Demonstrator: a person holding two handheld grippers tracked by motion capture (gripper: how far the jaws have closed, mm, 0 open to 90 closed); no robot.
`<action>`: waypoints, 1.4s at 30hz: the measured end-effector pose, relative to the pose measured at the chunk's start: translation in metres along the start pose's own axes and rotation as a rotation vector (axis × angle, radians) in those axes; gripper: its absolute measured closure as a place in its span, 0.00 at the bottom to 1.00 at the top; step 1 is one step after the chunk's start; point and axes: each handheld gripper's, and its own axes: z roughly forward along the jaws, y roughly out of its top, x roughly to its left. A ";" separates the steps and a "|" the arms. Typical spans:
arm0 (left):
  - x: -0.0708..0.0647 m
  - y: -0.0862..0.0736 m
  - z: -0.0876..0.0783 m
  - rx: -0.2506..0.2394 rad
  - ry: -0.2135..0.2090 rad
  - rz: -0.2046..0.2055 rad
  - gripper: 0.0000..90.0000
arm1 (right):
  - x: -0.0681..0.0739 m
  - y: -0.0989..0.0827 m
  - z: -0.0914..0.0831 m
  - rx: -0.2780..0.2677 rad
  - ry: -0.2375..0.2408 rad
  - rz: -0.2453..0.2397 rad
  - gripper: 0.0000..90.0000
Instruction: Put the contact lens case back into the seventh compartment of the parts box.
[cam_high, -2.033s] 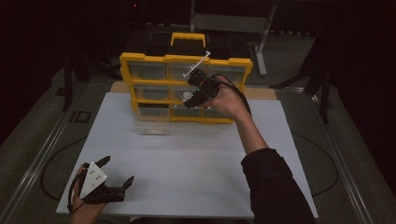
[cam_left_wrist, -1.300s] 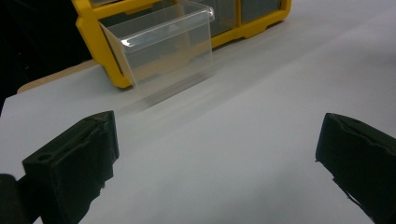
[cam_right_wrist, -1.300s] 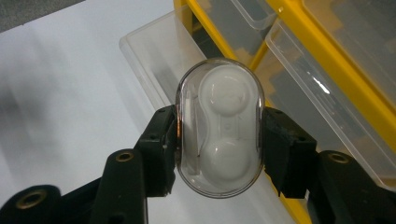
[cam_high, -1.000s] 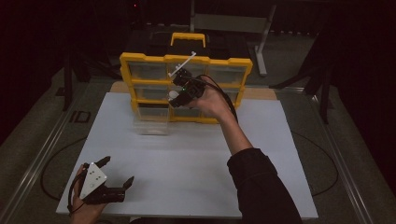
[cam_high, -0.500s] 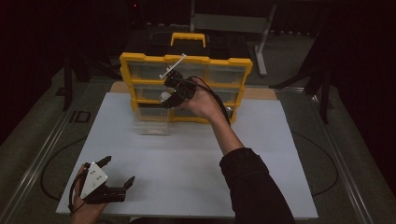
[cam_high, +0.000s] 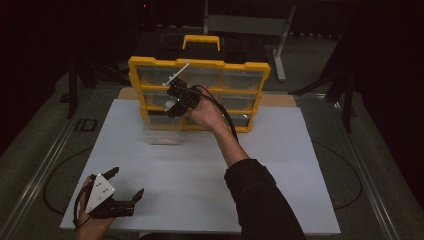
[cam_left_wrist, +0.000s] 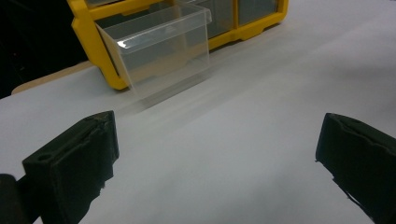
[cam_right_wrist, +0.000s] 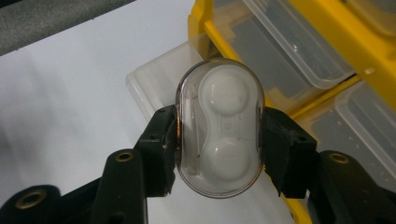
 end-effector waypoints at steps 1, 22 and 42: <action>0.000 0.000 0.000 0.000 0.000 -0.001 0.00 | 0.000 0.000 0.002 0.002 -0.001 -0.003 0.54; 0.000 0.000 0.000 -0.001 -0.003 -0.002 0.00 | 0.007 -0.002 0.046 0.034 -0.026 0.025 0.54; 0.000 0.000 0.000 0.002 -0.007 0.001 0.00 | 0.013 -0.009 0.066 0.042 -0.021 0.052 0.39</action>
